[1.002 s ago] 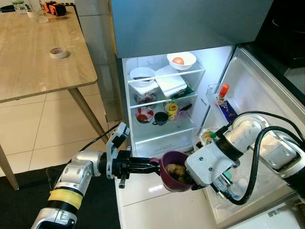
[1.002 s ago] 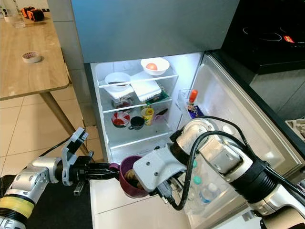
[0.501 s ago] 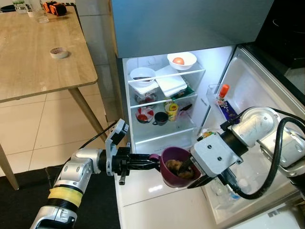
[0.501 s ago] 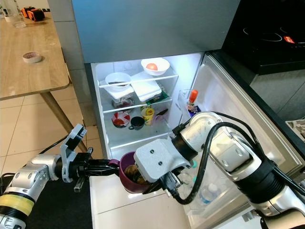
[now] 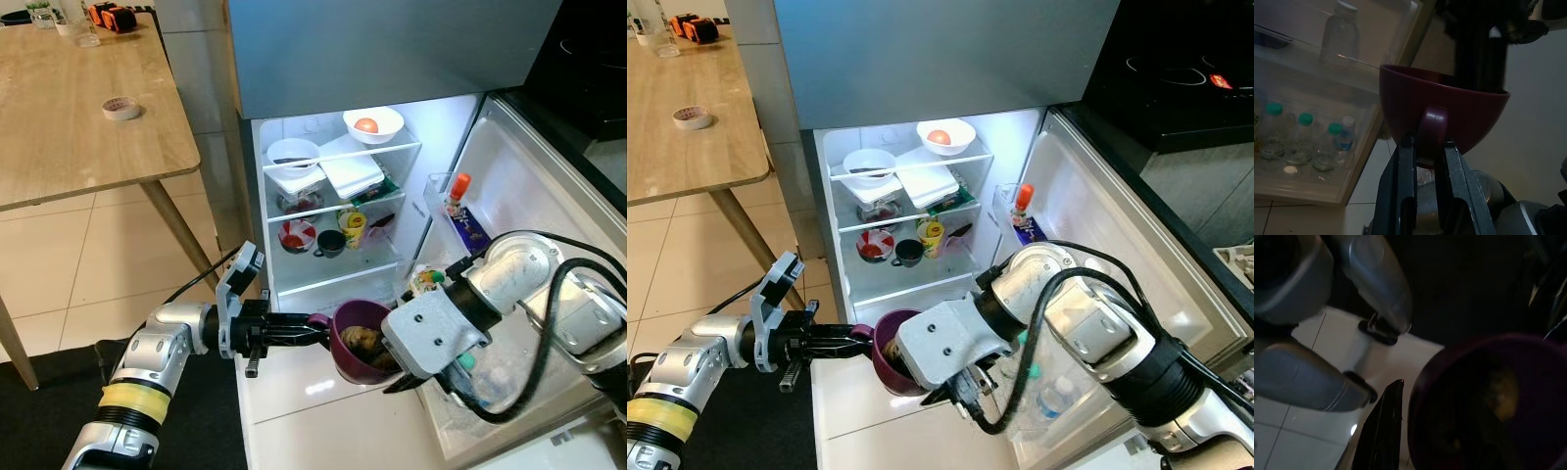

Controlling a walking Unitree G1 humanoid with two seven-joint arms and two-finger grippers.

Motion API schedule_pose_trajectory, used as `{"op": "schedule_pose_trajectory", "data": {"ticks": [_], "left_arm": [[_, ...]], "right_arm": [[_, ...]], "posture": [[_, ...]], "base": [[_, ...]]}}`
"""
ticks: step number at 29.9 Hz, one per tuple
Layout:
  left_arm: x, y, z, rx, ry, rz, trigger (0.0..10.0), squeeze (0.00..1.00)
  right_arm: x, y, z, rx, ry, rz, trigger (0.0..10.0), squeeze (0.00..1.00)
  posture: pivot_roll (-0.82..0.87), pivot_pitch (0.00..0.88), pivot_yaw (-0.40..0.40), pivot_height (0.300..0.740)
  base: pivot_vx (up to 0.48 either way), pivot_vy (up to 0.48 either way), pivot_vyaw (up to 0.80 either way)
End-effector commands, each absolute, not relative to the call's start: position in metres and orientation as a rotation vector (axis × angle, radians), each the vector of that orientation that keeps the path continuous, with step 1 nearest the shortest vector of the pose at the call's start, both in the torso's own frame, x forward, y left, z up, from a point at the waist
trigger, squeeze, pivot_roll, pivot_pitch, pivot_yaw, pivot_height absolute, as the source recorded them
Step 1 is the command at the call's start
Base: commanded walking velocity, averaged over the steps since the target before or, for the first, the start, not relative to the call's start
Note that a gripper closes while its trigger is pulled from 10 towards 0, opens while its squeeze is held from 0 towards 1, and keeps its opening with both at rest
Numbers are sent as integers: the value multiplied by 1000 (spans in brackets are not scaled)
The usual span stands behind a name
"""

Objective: Restocking fridge

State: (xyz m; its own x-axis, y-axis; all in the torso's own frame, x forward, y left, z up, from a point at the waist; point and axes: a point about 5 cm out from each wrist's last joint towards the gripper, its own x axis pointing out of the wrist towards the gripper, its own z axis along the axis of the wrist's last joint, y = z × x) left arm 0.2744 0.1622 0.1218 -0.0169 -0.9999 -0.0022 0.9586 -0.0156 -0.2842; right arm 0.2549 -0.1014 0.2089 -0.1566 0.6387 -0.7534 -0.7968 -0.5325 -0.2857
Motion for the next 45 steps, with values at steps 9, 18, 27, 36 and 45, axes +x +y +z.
{"op": "schedule_pose_trajectory", "data": {"ticks": [9,18,27,36,45], "left_arm": [[276,160,130,-221,192,-1595,0,0],[277,160,131,-221,185,-1587,0,0],[277,160,129,-233,181,-1565,0,0],[284,164,93,-267,279,-1321,10000,1000],[268,190,45,-289,436,-1067,10000,1000]], "right_arm": [[258,-107,209,-1087,248,1808,4078,0],[257,-108,211,-1082,252,1829,0,0],[259,-108,213,-1087,240,1824,0,0],[280,-114,181,-1176,333,1660,0,0],[299,-129,133,-1124,482,1414,0,0]], "posture": [[-23,0,-27,740],[-23,0,-26,740],[-23,0,-26,740],[-16,0,-33,740],[1,0,-30,740]], "base": [[0,0,0],[0,0,0],[0,0,0],[0,0,0],[0,0,0]]}}
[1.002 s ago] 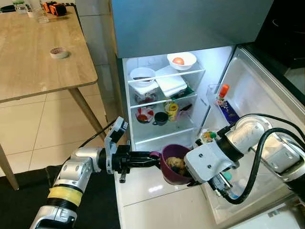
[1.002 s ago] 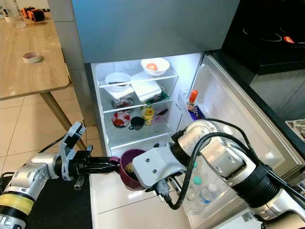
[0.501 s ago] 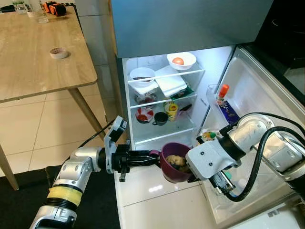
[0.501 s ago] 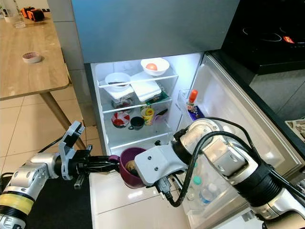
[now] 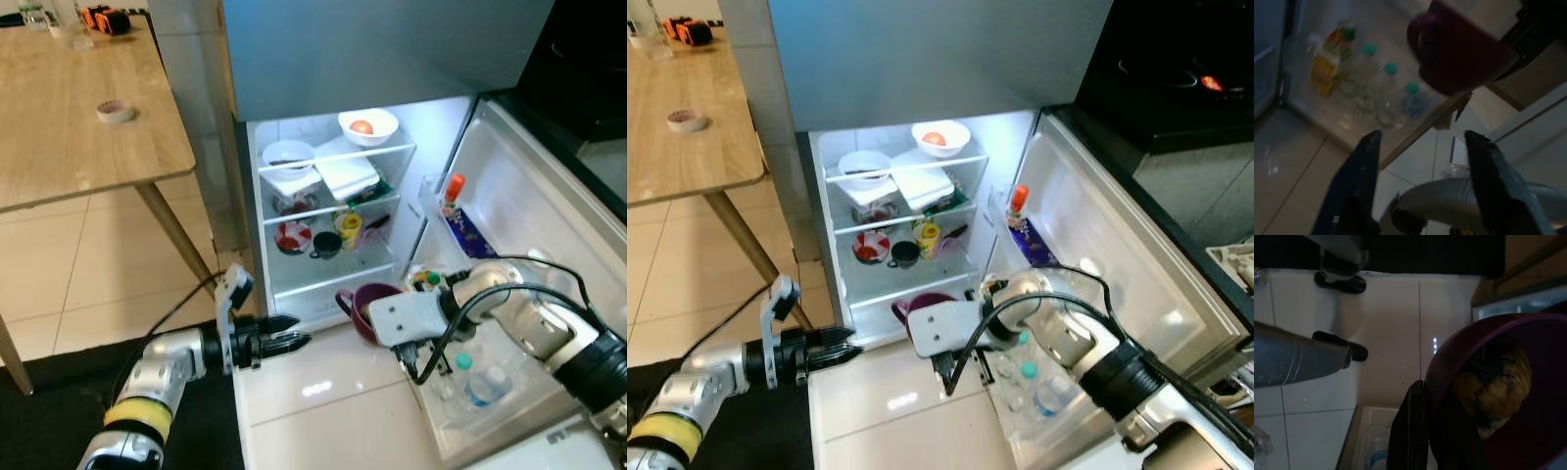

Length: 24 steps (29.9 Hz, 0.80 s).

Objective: Restocking fridge

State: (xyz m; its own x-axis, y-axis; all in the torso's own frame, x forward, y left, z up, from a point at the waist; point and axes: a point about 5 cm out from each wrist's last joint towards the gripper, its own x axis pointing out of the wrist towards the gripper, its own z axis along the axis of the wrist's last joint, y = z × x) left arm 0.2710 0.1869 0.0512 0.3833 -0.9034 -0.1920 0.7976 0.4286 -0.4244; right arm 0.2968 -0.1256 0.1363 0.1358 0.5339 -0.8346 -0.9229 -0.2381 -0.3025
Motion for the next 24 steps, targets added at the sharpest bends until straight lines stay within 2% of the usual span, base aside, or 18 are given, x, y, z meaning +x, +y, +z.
{"op": "schedule_pose_trajectory", "data": {"ticks": [1,6,8,9,11,13,14,15,16,17,18,19,21,24], "left_arm": [[268,190,45,-289,436,-1067,10000,1000],[257,208,22,-295,511,-902,10000,1000],[253,216,9,-261,572,-793,10000,1000],[253,216,9,-261,572,-793,10000,1000],[245,226,-9,-191,653,-621,10000,1000],[245,226,-9,-191,653,-621,10000,1000],[242,232,-16,-183,681,-527,10000,1000],[236,238,-22,-201,698,-420,10000,718],[236,238,-22,-201,698,-420,10000,718],[231,244,-28,-219,712,-329,10000,8],[226,248,-32,-235,722,-255,10000,0],[222,252,-36,-242,726,-171,10000,0],[216,257,-41,-259,729,-65,10000,0],[211,261,-45,-284,734,23,10000,0]], "right_arm": [[299,-129,133,-1124,482,1414,0,0],[305,-133,114,-1072,514,1320,0,0],[306,-135,97,-1100,550,1274,0,0],[306,-135,97,-1100,550,1274,0,0],[300,-133,72,-1073,588,1237,0,0],[300,-133,72,-1073,588,1237,0,0],[295,-130,59,-1029,601,1219,0,0],[292,-130,45,-991,624,1166,0,0],[292,-130,45,-991,624,1166,0,0],[290,-131,35,-943,638,1097,0,0],[292,-133,29,-890,641,1019,196,0],[294,-135,24,-826,644,927,10000,0],[298,-138,19,-758,641,815,10000,0],[300,-139,16,-719,628,743,10000,0]], "posture": [[1,0,-30,740],[3,0,-27,740],[5,0,-32,740],[5,0,-32,740],[14,0,-41,740],[14,0,-41,740],[14,0,-41,740],[22,0,-47,740],[22,0,-47,740],[23,0,-47,740],[22,0,-46,740],[21,0,-46,740],[20,0,-47,740],[21,0,-48,740]], "base": [[0,0,0],[0,0,0],[0,0,0],[0,0,0],[0,0,0],[0,0,0],[0,0,0],[0,0,0],[0,0,0],[0,0,0],[0,0,0],[0,0,0],[0,0,0],[0,0,0]]}}
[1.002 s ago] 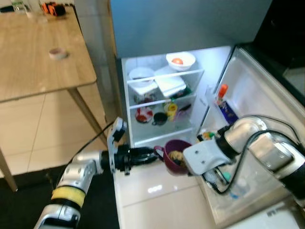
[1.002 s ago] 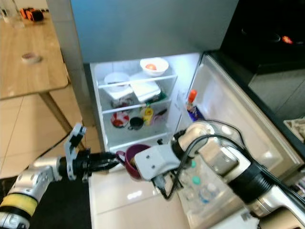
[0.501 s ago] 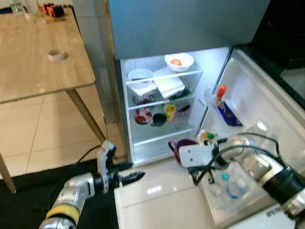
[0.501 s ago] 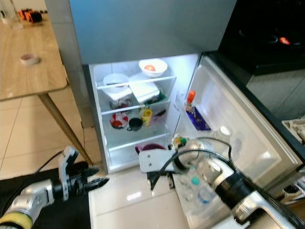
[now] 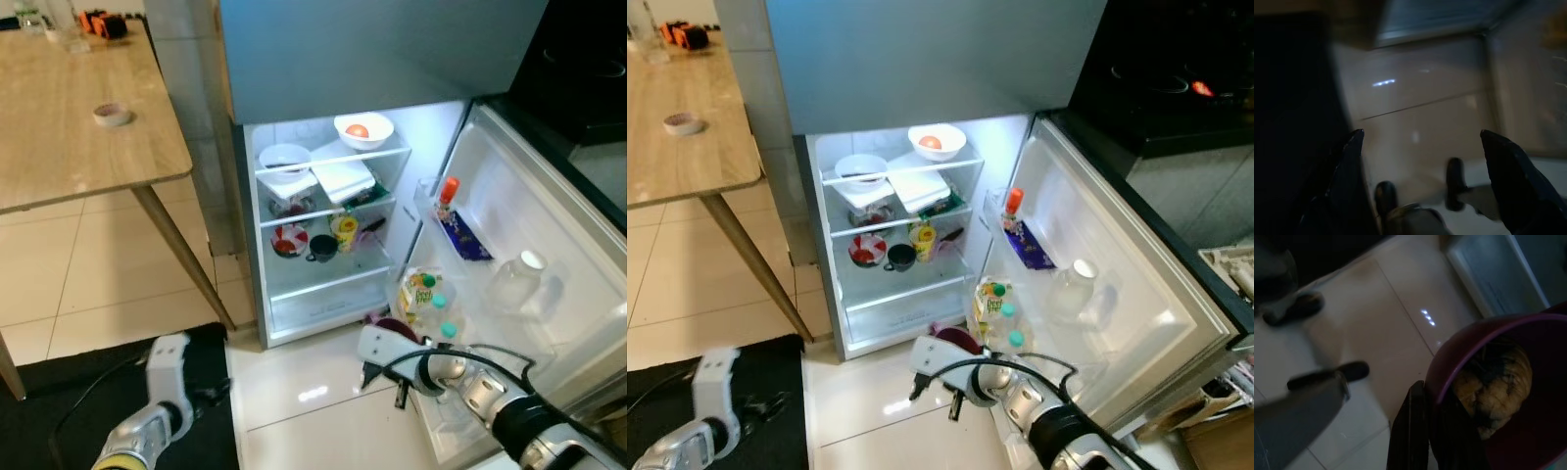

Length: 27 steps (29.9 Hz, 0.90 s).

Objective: Restocking fridge

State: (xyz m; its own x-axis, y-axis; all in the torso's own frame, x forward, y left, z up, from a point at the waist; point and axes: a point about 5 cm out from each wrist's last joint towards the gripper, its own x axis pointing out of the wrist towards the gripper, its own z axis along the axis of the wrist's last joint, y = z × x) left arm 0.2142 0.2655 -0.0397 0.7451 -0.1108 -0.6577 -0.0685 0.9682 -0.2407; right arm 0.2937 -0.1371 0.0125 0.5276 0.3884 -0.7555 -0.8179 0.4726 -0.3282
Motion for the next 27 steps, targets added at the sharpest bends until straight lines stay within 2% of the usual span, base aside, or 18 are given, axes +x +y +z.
{"op": "schedule_pose_trajectory", "data": {"ticks": [1,6,13,17,22,25,27], "left_arm": [[207,261,-48,-283,750,61,10000,0],[199,257,-56,-273,780,100,10000,0],[178,245,-72,-287,856,185,10000,0],[168,243,-78,-308,880,216,10000,0],[152,242,-85,-301,933,238,10000,0],[148,241,-87,-302,947,234,10000,0],[147,240,-88,-306,951,235,10000,0]], "right_arm": [[300,-138,15,-691,619,713,10000,0],[299,-132,10,-642,611,684,10000,0],[295,-106,4,-577,575,727,10000,0],[292,-105,0,-587,585,733,10000,0],[290,-111,-6,-646,600,697,10000,0],[294,-124,-5,-673,622,617,10000,0],[299,-143,-3,-735,650,528,10000,0]], "posture": [[21,0,-51,740],[30,0,-65,740],[37,0,-78,740],[41,0,-79,740],[40,0,-77,740],[35,0,-71,740],[30,0,-69,740]], "base": [[0,0,0],[0,0,0],[0,0,0],[0,0,738],[0,0,725],[0,0,0],[0,0,0]]}}
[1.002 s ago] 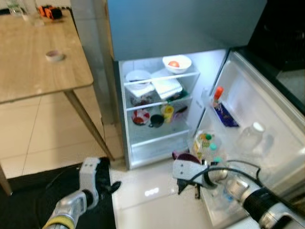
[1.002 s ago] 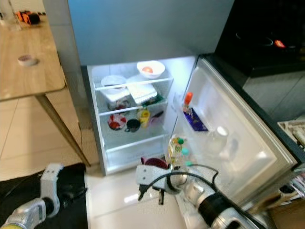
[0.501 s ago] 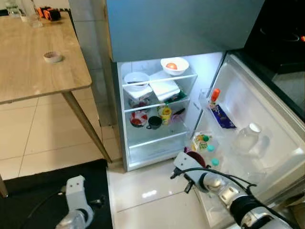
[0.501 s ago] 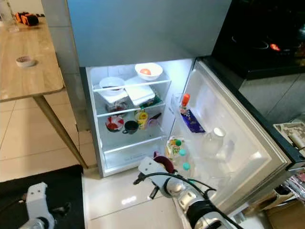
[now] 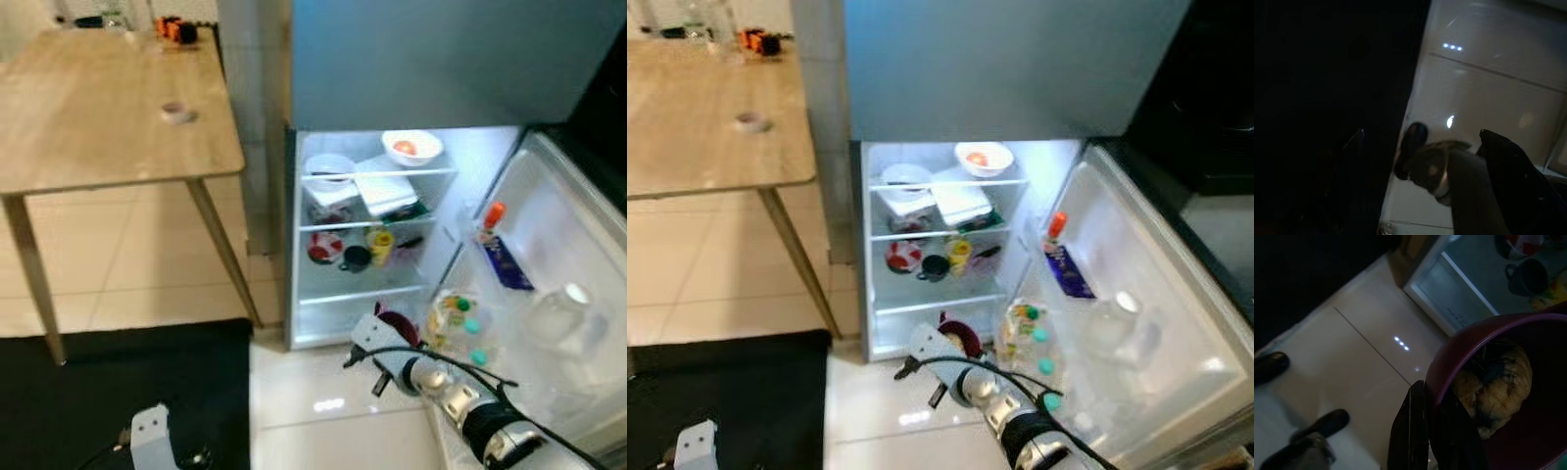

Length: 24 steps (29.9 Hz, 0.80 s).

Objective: Restocking fridge

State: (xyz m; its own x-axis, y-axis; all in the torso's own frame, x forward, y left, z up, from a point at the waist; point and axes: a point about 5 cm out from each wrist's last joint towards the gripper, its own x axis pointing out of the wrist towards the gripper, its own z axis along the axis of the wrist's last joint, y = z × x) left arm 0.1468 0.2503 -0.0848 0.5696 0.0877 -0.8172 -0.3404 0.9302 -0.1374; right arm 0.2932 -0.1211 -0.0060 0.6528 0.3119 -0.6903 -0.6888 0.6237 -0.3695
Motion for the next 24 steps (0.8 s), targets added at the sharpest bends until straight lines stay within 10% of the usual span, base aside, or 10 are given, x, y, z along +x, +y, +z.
{"op": "schedule_pose_trajectory", "data": {"ticks": [1,24], "left_arm": [[147,240,-88,-306,951,235,10000,0],[153,227,-88,-323,940,162,10000,0]], "right_arm": [[299,-143,-3,-735,650,528,10000,0],[300,-305,45,-786,778,-18,10000,0]], "posture": [[30,0,-69,740],[-11,0,-62,740]], "base": [[0,0,0],[0,0,0]]}}
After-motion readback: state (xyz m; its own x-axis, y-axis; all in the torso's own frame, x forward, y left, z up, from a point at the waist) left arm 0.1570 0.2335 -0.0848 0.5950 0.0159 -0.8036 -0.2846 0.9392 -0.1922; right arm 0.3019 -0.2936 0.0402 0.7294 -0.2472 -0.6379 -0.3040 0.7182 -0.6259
